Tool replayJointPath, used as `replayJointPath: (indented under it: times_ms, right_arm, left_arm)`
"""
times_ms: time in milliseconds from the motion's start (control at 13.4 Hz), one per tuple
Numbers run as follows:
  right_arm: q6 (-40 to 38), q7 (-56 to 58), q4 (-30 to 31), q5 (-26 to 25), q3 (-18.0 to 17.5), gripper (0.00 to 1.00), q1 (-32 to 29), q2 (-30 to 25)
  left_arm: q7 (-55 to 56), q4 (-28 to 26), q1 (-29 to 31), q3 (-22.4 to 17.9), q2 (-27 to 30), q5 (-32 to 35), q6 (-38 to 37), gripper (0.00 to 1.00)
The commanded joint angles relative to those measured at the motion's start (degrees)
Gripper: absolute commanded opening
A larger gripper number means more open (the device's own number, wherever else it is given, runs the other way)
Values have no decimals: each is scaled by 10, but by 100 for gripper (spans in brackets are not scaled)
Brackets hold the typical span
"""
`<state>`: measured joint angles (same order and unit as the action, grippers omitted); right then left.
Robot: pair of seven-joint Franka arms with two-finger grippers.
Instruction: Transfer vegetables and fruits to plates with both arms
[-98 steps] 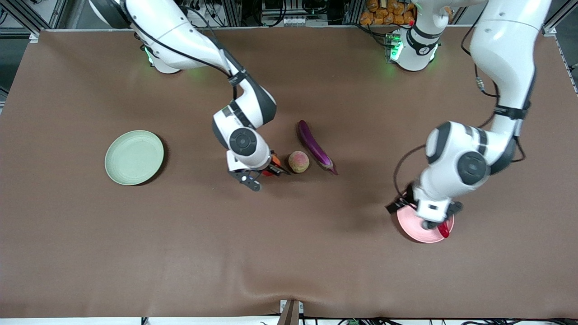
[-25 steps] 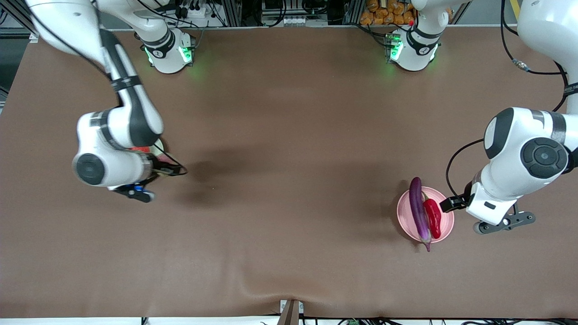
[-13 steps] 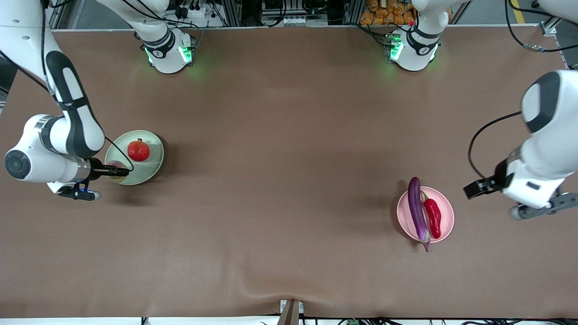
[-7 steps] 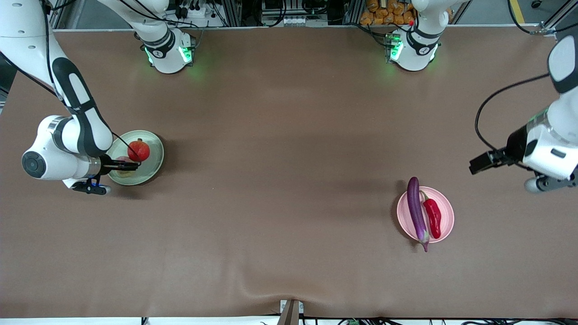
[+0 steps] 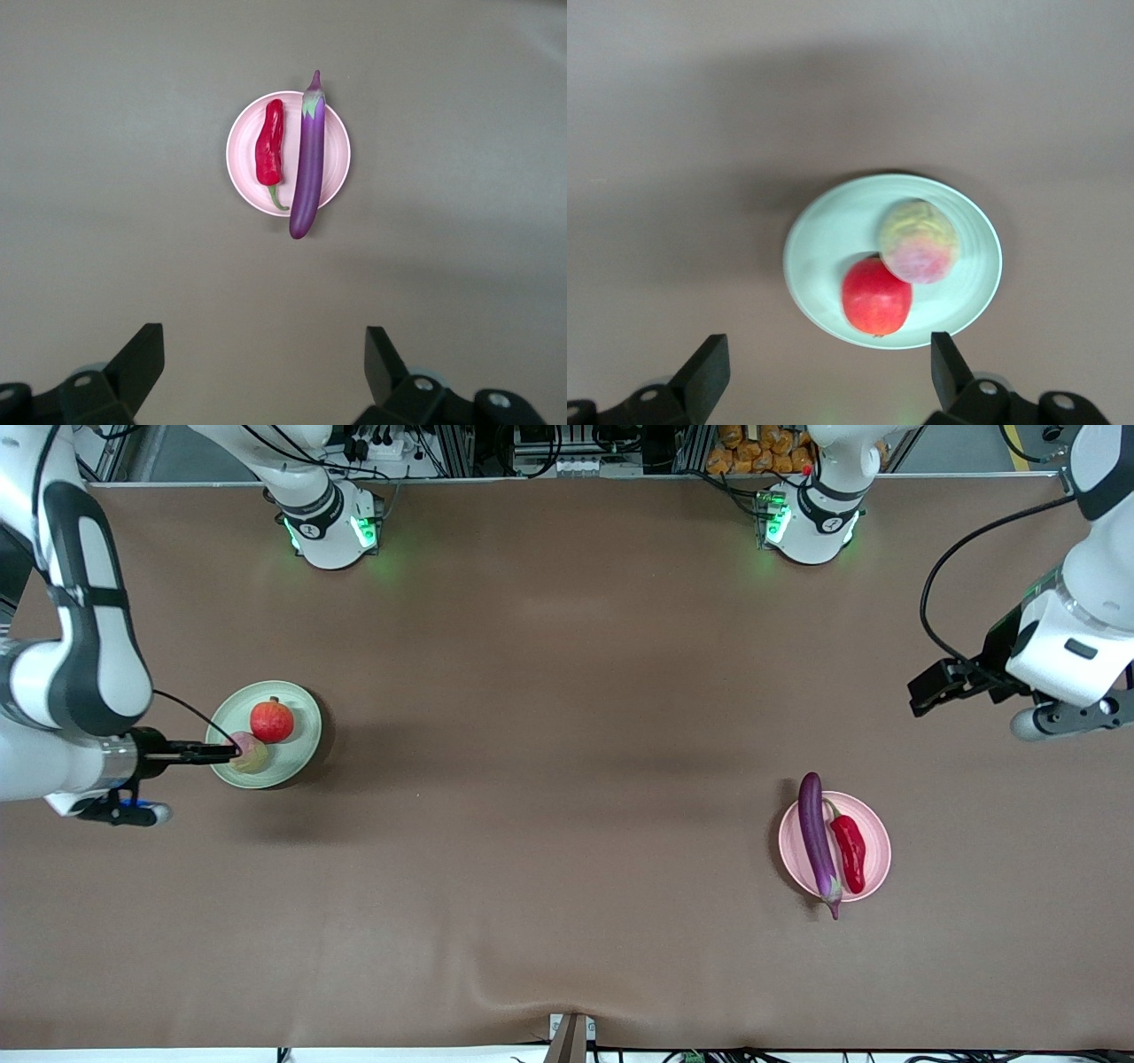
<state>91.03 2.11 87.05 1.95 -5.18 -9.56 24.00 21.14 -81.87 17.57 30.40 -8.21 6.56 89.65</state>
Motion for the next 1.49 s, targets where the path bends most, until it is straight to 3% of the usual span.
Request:
replayJointPath:
  times_ms: [0,149,299,448,672,822,1046,1419]
  right_arm:
    - [-132,47,-173,2,-9,100,25,20]
    - [-189,49,-229,1,-10,100,32,8]
    - [-229,45,-239,7,-11,100,38,-27]
    - [-224,40,-205,1,-7,100,38,-94]
    - [-147,48,-48,9,-5,100,6,-229]
    - [-123,50,21,10,-4,100,4,-282]
    - [-100,66,39,10,-5,100,9,-280]
    - [-156,69,-53,15,-8,100,9,-249]
  left_arm:
    - [-32,-17,-35,-56,38,-12,-9,100]
    - [-39,-56,-145,-174,70,-14,-6,100]
    - [-85,-107,-156,-215,105,-37,3,100]
    - [-113,-140,-196,-283,127,-62,6,100]
    - [-130,-137,-202,-295,127,-62,-14,100]
    - [-132,-134,-202,-293,126,-62,-23,100]
    - [-132,-122,-206,-293,128,-58,-26,100]
    - [-131,-109,-216,-291,131,-55,-61,100]
